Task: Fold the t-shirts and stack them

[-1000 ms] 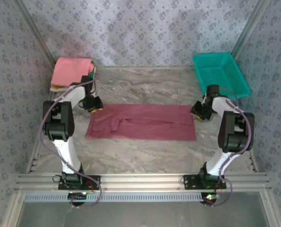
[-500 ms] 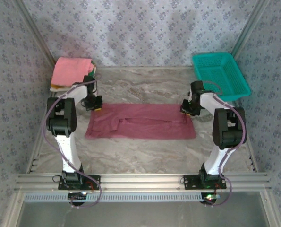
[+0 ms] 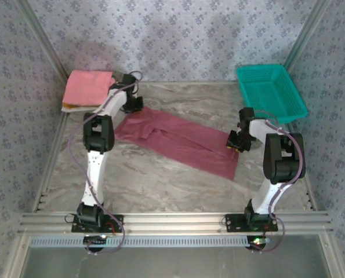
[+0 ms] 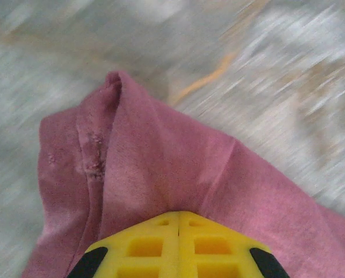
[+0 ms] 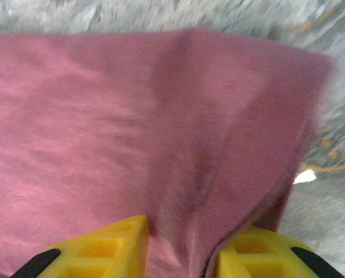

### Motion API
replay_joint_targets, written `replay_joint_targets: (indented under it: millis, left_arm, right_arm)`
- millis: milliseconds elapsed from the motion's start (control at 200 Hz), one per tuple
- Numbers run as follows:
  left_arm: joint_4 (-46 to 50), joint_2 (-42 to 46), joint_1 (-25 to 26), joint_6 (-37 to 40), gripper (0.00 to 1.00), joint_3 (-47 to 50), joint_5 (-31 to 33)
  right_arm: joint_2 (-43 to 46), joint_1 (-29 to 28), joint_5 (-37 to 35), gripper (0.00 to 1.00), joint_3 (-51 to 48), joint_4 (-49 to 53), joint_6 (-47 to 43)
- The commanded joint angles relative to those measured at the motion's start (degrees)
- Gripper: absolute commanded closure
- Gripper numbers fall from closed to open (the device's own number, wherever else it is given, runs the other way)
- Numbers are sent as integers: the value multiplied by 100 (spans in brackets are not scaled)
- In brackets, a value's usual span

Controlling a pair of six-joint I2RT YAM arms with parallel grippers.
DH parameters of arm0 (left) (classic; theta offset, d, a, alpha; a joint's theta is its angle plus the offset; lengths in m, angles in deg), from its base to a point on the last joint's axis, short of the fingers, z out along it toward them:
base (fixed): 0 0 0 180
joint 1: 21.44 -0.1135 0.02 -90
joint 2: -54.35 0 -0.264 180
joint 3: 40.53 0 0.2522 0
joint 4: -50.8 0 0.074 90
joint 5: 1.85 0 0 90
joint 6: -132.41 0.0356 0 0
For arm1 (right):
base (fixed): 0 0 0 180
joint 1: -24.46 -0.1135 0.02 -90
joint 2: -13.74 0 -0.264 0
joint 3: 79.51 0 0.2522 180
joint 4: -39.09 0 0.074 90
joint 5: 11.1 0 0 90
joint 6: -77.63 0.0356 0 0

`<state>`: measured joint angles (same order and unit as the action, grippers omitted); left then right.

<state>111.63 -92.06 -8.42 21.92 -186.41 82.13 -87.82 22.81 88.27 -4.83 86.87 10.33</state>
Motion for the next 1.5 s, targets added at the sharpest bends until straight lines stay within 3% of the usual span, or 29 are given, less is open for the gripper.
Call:
replay_joint_targets:
  millis: [0, 125, 240, 340, 415, 490, 590, 650, 715, 784, 834, 879, 964, 1064, 1184, 1324, 1494]
  left_arm:
    - [865, -781, 231, -190, 100, -1366, -67]
    - [600, -1245, 237, -509, 100, -2389, -144]
    - [-182, -1290, 267, -711, 100, -2454, -232]
    - [-648, -1319, 248, -747, 94, -2585, -175]
    - [-752, -1318, 207, -624, 73, -2846, 34]
    - [-711, -1229, 120, -482, 71, -3149, 27]
    - [-414, -767, 1, -301, 52, -3296, 186]
    - [-119, -318, -18, -96, 52, -3279, 397]
    - [295, 168, 10, 145, 65, -3162, 626]
    - [585, 831, 56, 157, 66, -2488, 980]
    - [368, 1477, 80, 43, 67, -1429, 889]
    - [-312, 2283, 124, -139, 71, 114, 753]
    - [-2046, 3769, 216, -719, 76, 3166, 736]
    - [-2719, 4571, 279, -1172, 89, 5018, 783]
    - [-2524, 4360, 324, -1197, 100, 5423, 608]
    - [-2717, 3814, 376, -1224, 100, 5387, 533]
    - [-2758, 3015, 412, -1297, 100, 4934, 515]
  right_arm:
    - [64, -313, 302, 68, -372, 68, 269]
    - [598, -630, 243, 68, -1001, 69, 730]
    - [1249, -1056, 364, 68, -1870, -174, 1491]
    - [1786, -1538, 270, 69, -2484, -229, 2173]
    - [2265, -1792, 127, 69, -2827, -221, 2555]
    - [2771, -1904, -163, 68, -2829, 3, 2623]
    - [3410, -1840, -827, 63, -2308, 919, 2442]
    - [3643, -1717, -1134, 57, -1917, 1151, 2143]
    - [3582, -1541, -1136, 57, -1486, 1100, 1785]
    - [3183, -1483, -1010, 61, -965, 822, 1380]
    - [2720, -1579, -953, 80, -540, 710, 934]
    - [2248, -1704, -821, 100, -184, 621, 658]
    - [1313, -1913, -571, 100, 435, 516, 348]
    - [386, -2018, -114, 100, 1108, 259, 103]
    - [-553, -2061, 186, 100, 1694, 213, -66]
    - [-1136, -2030, 329, 100, 1937, 256, -182]
    - [-1323, -1939, 356, 100, 1544, -91, -128]
